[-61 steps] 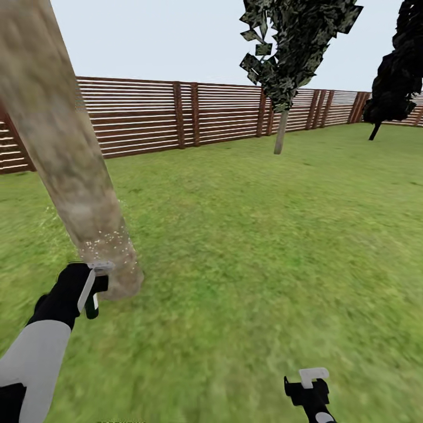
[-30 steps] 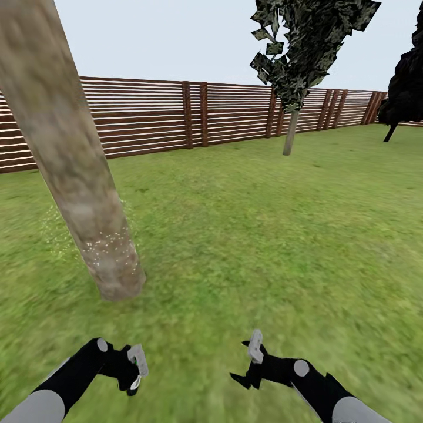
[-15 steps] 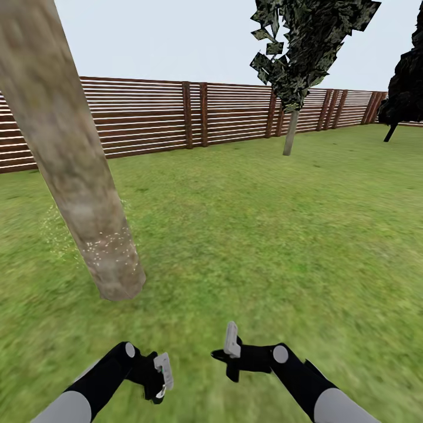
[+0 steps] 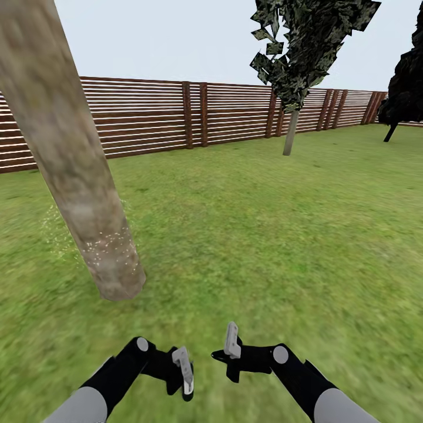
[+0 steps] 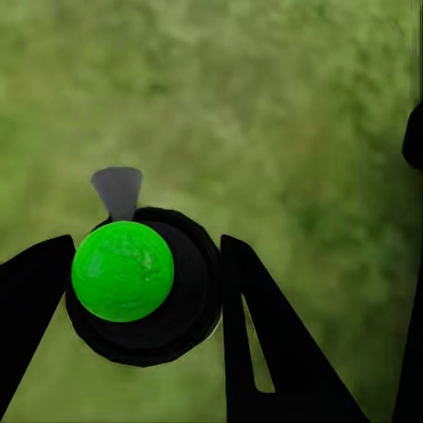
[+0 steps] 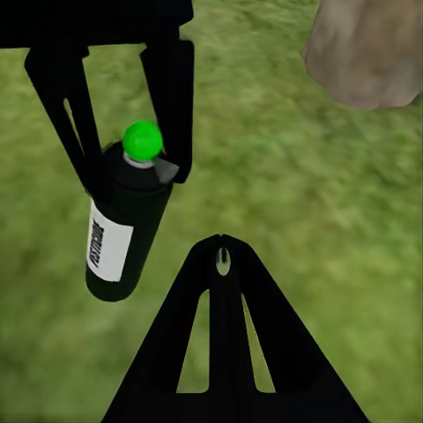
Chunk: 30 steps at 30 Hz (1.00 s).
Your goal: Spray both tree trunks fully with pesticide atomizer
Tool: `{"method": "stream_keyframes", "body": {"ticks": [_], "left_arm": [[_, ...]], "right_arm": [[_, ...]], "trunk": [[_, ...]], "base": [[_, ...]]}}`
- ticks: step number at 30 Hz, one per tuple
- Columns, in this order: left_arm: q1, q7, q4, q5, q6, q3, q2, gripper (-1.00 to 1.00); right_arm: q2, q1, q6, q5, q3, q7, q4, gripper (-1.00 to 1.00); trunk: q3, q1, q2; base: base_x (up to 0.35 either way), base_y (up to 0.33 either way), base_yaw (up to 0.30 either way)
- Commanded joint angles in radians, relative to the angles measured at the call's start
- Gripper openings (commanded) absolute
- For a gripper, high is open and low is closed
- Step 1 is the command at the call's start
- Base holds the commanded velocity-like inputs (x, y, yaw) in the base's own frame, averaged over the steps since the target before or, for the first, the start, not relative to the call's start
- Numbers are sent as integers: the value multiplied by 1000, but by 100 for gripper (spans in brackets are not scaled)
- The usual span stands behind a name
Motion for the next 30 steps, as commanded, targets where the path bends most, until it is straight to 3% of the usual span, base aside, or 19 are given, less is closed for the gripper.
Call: {"method": "stream_keyframes", "body": {"ticks": [1, 9, 13, 25, 30], "left_arm": [[0, 0, -2, 2, 10, -3, -6, -100], [0, 32, -1, 36, -17, 1, -10, -100], [2, 35, 8, 37, -52, 3, -16, -100], [13, 94, 15, 38, -68, -3, -49, -100], [13, 116, 16, 39, -115, -2, -62, -100]], "right_arm": [[-1, 0, -5, 8, 2, -3, -1, -100], [0, 0, -5, 7, 1, -3, -1, -100], [0, 0, -5, 7, 2, -3, -1, -100], [0, 0, -5, 7, 2, -3, -2, -100], [0, 0, -5, 7, 2, -3, -1, -100]], "trunk": [[-1, 0, 0], [-1, 0, 0], [-1, 0, 0], [-1, 0, 0], [-1, 0, 0]], "base": [[0, 0, 0], [0, 0, 0], [0, 0, 0], [0, 0, 0], [0, 0, 0]]}}
